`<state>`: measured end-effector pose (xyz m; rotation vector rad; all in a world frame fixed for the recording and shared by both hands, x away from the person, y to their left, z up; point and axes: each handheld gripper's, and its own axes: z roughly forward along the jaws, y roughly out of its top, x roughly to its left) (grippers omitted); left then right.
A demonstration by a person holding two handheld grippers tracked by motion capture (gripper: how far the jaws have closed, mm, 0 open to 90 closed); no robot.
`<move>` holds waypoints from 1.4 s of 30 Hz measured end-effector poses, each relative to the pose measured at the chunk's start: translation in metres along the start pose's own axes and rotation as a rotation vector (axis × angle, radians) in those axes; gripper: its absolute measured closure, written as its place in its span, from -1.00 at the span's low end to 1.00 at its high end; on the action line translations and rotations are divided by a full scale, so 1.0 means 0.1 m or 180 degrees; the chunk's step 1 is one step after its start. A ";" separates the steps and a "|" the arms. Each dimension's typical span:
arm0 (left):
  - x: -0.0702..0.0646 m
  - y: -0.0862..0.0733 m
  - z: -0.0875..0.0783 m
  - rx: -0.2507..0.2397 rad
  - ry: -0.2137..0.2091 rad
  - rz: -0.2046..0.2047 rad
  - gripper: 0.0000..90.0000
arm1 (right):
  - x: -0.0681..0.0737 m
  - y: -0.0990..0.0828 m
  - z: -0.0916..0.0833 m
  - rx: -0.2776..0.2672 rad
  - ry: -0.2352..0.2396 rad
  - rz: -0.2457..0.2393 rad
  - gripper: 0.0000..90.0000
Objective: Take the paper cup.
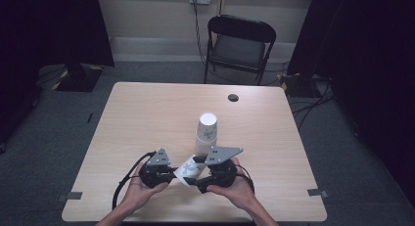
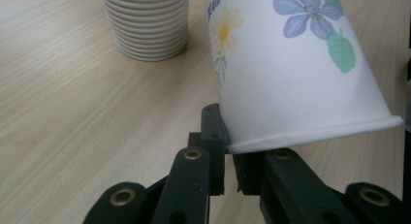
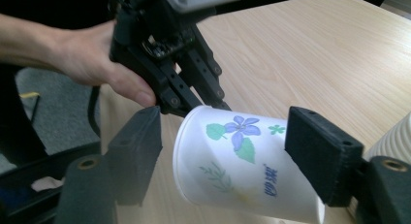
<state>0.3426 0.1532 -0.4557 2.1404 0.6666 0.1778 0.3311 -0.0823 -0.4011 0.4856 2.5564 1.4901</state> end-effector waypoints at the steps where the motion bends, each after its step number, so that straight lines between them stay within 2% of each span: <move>1: 0.01 0.00 0.00 -0.0007 -0.0002 -0.0027 0.88 | 0.00 0.00 0.01 0.0010 -0.0021 -0.0049 -0.36; 3: 0.02 0.00 -0.01 -0.0019 -0.0005 -0.0052 0.88 | 0.01 0.00 0.02 0.0010 -0.0012 -0.0081 -0.34; 6: 0.04 0.00 -0.05 -0.0067 -0.0044 -0.0093 0.89 | 0.01 -0.02 0.03 0.0061 -0.0108 -0.0190 -0.34; 9: 0.08 0.00 -0.10 -0.0175 -0.0121 -0.0232 0.91 | 0.01 -0.05 0.05 0.0134 -0.0188 -0.0267 -0.39; 12: 0.10 0.00 -0.12 -0.0209 -0.0149 -0.0266 0.93 | 0.01 -0.07 0.06 0.0140 -0.0149 -0.0286 -0.43; 14: 0.12 0.00 -0.13 -0.0265 -0.0210 -0.0348 0.93 | 0.02 -0.10 0.09 0.0207 -0.0164 -0.0403 -0.51; 19: 0.12 0.01 -0.15 -0.0348 -0.0244 -0.0375 0.94 | 0.05 -0.12 0.13 0.0291 -0.0165 -0.0557 -0.67; 23: 0.13 0.02 -0.17 -0.0444 -0.0332 -0.0452 0.95 | 0.07 -0.15 0.17 0.0375 -0.0149 -0.0657 -0.68; 28: 0.15 0.01 -0.18 -0.0457 -0.0387 -0.0468 0.95 | 0.08 -0.19 0.23 0.0459 -0.0123 -0.0669 -0.68; 29: 0.14 0.01 -0.18 -0.0513 -0.0477 -0.0516 0.95 | 0.08 -0.20 0.25 0.0469 -0.0138 -0.0655 -0.68; 30: 0.14 0.01 -0.18 -0.0513 -0.0477 -0.0516 0.95 | 0.08 -0.20 0.25 0.0469 -0.0138 -0.0655 -0.68; 32: 0.13 0.02 -0.17 -0.0559 -0.0570 -0.0583 0.95 | 0.09 -0.20 0.26 0.0475 -0.0148 -0.0664 -0.68; 36: 0.13 0.02 -0.17 -0.0570 -0.0583 -0.0598 0.95 | 0.11 -0.21 0.29 0.0473 -0.0173 -0.0667 -0.67; 42: 0.13 0.02 -0.17 -0.0603 -0.0606 -0.0604 0.92 | 0.09 -0.24 0.30 0.0486 -0.0130 -0.0578 -0.51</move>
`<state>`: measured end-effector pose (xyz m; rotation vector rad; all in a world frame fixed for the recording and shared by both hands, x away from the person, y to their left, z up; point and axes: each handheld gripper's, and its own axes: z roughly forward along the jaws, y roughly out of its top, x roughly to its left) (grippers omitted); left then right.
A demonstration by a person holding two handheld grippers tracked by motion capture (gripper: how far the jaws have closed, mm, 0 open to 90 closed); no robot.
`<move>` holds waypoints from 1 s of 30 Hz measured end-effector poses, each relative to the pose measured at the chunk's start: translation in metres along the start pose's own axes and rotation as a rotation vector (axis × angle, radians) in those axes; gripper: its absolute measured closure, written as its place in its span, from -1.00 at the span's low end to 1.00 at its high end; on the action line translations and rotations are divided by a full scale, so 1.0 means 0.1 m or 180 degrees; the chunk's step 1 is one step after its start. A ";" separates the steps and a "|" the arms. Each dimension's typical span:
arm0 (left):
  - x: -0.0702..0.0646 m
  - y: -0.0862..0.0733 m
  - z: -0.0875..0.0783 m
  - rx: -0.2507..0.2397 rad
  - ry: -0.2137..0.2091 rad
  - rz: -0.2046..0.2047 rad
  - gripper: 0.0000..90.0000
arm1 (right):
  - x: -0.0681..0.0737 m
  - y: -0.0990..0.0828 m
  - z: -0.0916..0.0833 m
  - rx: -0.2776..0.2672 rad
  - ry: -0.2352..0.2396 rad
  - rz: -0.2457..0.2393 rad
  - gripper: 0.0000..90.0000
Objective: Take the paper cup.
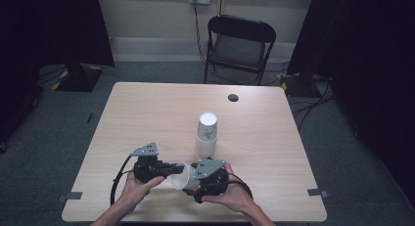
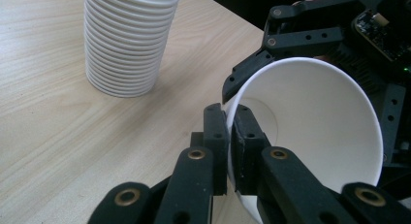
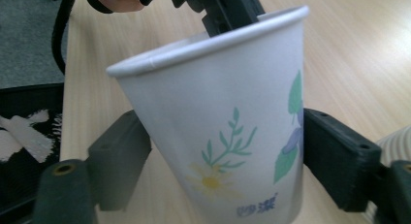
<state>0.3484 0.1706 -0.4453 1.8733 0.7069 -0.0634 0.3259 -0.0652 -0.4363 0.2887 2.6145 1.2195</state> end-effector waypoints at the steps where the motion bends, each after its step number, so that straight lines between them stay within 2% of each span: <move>1: 0.00 0.00 0.00 0.0007 -0.0004 -0.0017 0.91 | 0.00 -0.01 0.01 0.0020 0.0021 0.0027 -0.48; 8: 0.00 0.00 0.00 -0.0024 -0.0028 0.0022 0.78 | 0.00 0.00 0.02 0.0021 0.0101 0.0096 -0.38; 10: 0.01 0.00 -0.01 -0.0053 -0.0003 0.0000 0.66 | 0.00 -0.01 0.03 0.0021 0.0134 0.0137 -0.38; 12: 0.03 0.00 -0.03 -0.0061 0.0019 0.0010 0.62 | -0.01 -0.02 0.02 0.0011 0.0135 0.0181 -0.37; 15: 0.05 -0.02 -0.06 -0.0113 0.0006 -0.0058 0.55 | -0.03 -0.03 0.00 -0.0019 0.0113 0.0240 -0.37; 17: 0.06 -0.04 -0.07 -0.0108 0.0030 -0.0058 0.61 | -0.05 -0.03 -0.02 -0.0042 0.0110 0.0266 -0.37; 20: 0.04 -0.04 -0.07 -0.0061 0.0088 -0.0021 0.87 | -0.06 -0.04 -0.03 -0.0077 0.0084 0.0290 -0.37; 22: 0.04 -0.04 -0.07 -0.0054 0.0124 -0.0030 0.92 | -0.06 -0.04 -0.03 -0.0074 0.0079 0.0287 -0.37; 26: 0.03 -0.03 -0.06 -0.0018 0.0090 -0.0039 0.94 | -0.04 -0.04 0.01 -0.0018 0.0083 0.0230 -0.44; 30: 0.02 -0.04 -0.03 0.0063 0.0070 -0.0005 0.94 | -0.02 -0.03 0.01 -0.0062 0.0086 0.0191 -0.54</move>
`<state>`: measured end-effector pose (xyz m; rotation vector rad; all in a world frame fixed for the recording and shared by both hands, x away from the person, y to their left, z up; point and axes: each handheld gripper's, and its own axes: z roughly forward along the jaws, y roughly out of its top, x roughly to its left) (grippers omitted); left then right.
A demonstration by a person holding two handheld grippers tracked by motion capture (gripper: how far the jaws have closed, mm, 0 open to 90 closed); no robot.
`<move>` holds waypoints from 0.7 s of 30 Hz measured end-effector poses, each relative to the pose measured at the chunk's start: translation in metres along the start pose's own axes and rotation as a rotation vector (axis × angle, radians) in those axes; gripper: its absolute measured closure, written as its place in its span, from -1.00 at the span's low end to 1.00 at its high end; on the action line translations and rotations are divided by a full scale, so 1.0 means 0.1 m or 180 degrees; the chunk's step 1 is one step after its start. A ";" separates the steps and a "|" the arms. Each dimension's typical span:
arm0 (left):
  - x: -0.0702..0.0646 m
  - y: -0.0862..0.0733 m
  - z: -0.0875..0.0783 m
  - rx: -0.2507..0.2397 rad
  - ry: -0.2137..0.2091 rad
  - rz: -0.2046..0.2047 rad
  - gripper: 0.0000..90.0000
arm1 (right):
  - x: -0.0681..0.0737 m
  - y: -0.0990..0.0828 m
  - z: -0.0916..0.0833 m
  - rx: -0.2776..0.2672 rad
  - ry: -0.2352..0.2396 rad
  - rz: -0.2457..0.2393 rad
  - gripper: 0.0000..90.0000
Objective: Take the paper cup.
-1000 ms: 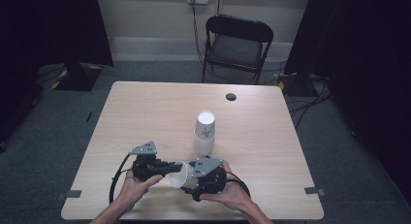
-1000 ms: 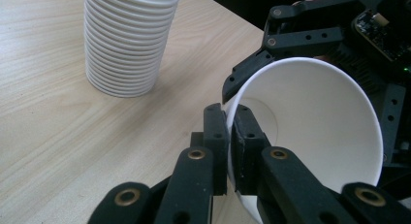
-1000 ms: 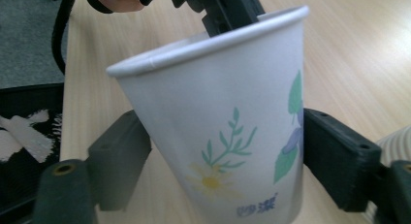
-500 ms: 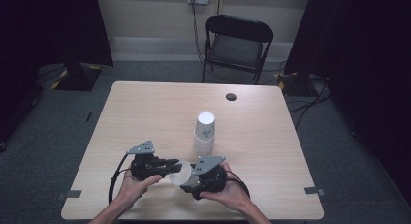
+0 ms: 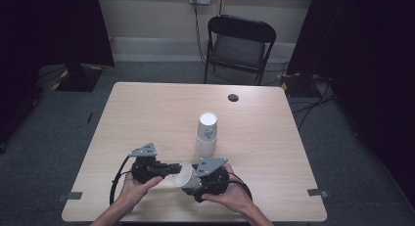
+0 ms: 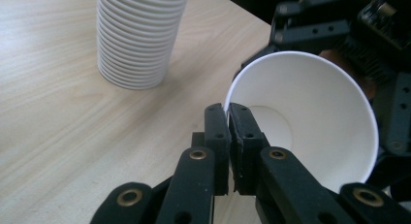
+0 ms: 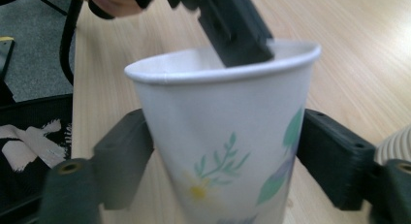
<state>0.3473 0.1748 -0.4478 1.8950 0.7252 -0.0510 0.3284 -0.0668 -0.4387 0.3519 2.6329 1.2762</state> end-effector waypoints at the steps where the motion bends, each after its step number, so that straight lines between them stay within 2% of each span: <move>1: -0.01 0.00 0.02 0.0022 -0.0017 0.0006 0.94 | 0.01 0.01 0.00 -0.0027 0.0001 -0.0017 -0.56; 5: -0.04 -0.01 0.08 0.0177 -0.0035 0.0022 0.94 | 0.05 0.02 0.01 -0.0034 0.0043 -0.0125 -0.59; 10: -0.06 -0.02 0.10 0.0195 -0.0017 0.0029 0.95 | 0.07 0.04 0.03 0.0001 0.0045 -0.0155 -0.60; 13: -0.06 -0.01 0.09 0.0177 -0.0040 -0.0030 0.95 | 0.09 0.06 0.03 0.0028 0.0026 -0.0181 -0.58; 18: -0.07 -0.01 0.09 0.0174 -0.0012 -0.0006 0.95 | 0.11 0.07 0.05 0.0103 0.0001 -0.0209 -0.55; 21: -0.06 0.00 0.09 0.0164 -0.0043 -0.0035 0.96 | 0.13 0.07 0.05 0.0132 -0.0057 -0.0290 -0.55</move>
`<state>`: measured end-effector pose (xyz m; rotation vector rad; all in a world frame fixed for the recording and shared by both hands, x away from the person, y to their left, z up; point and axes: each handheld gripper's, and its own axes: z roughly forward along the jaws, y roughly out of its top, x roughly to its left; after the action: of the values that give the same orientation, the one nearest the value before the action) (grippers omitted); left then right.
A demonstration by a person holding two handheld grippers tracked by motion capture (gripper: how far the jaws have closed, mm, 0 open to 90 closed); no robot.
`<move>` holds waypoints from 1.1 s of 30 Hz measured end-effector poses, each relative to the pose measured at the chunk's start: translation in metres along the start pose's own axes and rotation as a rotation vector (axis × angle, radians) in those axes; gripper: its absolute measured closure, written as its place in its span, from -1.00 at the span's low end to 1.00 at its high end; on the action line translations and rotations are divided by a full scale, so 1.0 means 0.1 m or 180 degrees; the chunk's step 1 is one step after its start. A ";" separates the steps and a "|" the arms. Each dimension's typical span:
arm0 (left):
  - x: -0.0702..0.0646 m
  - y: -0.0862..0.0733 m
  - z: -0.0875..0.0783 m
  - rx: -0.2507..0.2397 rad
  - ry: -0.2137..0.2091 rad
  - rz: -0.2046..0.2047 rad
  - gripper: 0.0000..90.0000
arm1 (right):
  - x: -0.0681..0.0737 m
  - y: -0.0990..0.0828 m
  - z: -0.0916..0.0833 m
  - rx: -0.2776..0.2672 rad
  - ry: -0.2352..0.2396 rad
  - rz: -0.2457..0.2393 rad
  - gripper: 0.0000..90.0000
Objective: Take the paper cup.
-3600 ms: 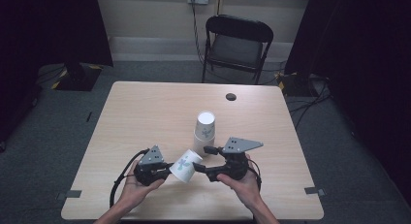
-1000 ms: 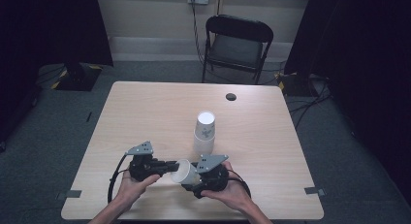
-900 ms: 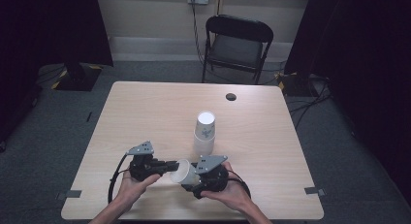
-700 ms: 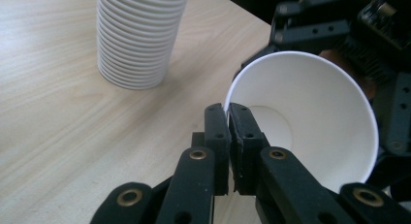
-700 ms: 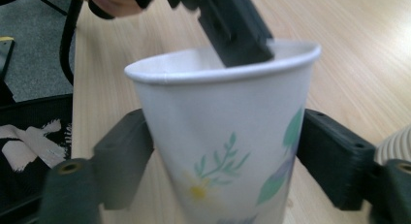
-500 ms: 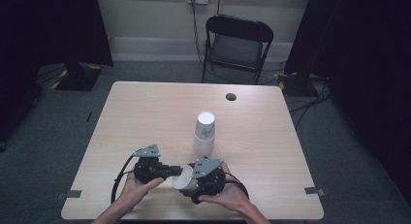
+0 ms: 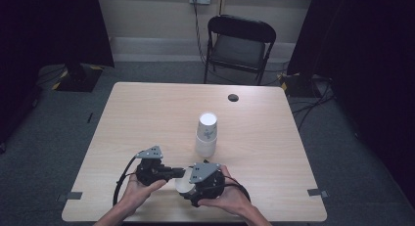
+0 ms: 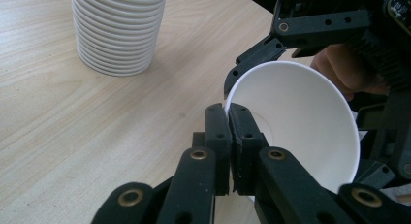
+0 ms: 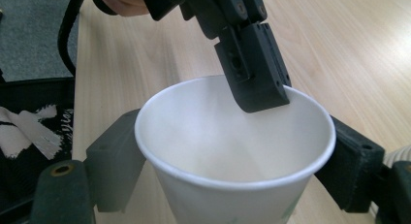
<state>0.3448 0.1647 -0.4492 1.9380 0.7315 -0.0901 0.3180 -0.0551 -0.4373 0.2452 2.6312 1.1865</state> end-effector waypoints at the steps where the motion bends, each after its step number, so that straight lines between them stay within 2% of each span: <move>1: 0.00 0.00 0.00 0.0000 0.0003 0.0008 0.96 | 0.00 0.00 0.00 -0.0006 -0.0009 -0.0019 -0.55; 7: 0.00 0.00 0.00 0.0000 0.0000 0.0000 0.96 | 0.02 -0.01 0.01 0.0030 -0.0032 -0.0085 -0.56; 12: 0.01 0.01 -0.01 -0.0028 -0.0075 -0.0056 0.96 | 0.02 0.01 -0.01 -0.0001 -0.0044 -0.0120 -0.60; 15: 0.02 0.00 -0.01 -0.0037 -0.0115 -0.0062 0.96 | 0.02 0.01 0.00 0.0013 -0.0051 -0.0142 -0.57; 18: 0.02 0.00 -0.01 -0.0038 -0.0101 -0.0063 0.96 | 0.02 0.01 0.01 0.0026 -0.0064 -0.0160 -0.51; 27: 0.02 -0.01 0.00 -0.0056 -0.0026 -0.0031 0.89 | -0.02 -0.02 -0.01 -0.0033 0.0005 -0.0028 -0.37; 31: 0.04 -0.01 -0.03 -0.0108 -0.0042 -0.0047 0.83 | -0.06 -0.03 -0.03 -0.0065 -0.0040 0.0060 -0.38; 33: 0.05 -0.01 -0.04 -0.0098 -0.0046 -0.0068 0.79 | -0.10 -0.06 -0.04 -0.0057 -0.0085 0.0170 -0.38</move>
<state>0.3478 0.1705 -0.4500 1.8986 0.7400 -0.1052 0.3264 -0.0645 -0.4378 0.3278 2.6050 1.2146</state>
